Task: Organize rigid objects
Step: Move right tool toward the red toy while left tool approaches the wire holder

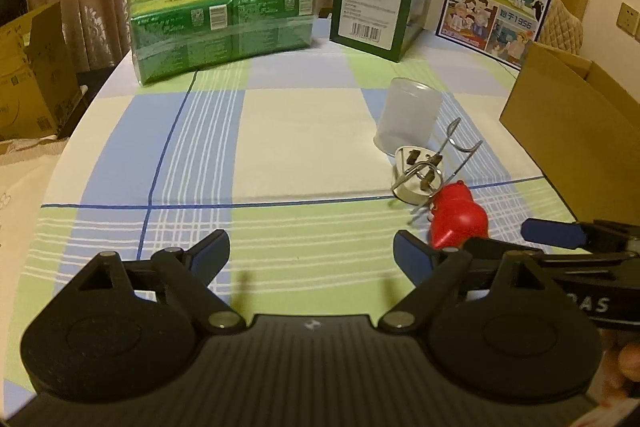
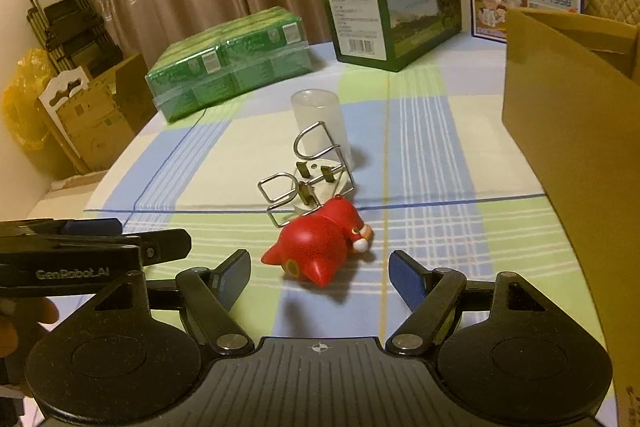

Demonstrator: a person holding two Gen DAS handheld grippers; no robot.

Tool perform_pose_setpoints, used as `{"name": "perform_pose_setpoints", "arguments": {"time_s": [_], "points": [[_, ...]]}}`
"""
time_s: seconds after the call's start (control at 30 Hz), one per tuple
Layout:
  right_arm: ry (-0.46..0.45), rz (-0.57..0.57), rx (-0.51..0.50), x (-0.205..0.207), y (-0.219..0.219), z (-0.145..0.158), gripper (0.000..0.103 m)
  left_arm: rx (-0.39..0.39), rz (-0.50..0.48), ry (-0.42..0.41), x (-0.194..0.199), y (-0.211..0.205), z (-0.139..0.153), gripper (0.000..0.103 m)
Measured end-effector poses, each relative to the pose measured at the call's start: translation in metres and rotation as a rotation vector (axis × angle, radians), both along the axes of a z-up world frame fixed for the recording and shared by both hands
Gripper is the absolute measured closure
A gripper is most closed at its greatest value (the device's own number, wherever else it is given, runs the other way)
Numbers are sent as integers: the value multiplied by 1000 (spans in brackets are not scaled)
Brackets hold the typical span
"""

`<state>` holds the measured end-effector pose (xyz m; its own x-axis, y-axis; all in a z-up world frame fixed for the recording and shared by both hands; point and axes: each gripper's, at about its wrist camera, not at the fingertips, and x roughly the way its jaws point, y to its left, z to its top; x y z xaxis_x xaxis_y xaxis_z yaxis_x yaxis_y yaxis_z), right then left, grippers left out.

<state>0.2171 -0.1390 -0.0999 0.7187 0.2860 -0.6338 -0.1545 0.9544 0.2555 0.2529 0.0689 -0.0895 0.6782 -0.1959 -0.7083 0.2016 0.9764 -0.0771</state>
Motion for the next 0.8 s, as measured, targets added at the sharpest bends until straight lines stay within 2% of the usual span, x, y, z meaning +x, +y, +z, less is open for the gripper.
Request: {"name": "perform_pose_setpoints", "arguments": {"time_s": [0.17,0.33,0.5,0.57,0.8], "points": [[-4,-7,2,9,8,-7,29,-52,34,10,6,11,-1,17],[-3,-6,-11,15,14,-14,31,-32,61,13,11,16,-4,17],[-5,-15,-43,19,17,-16,39,-13,52,13,10,15,-5,17],[-11,0,-52,18,16,-15,52,-19,50,16,9,14,-5,17],[-26,-7,-113,7,-3,-10,52,-35,0,20,8,5,-4,17]]}}
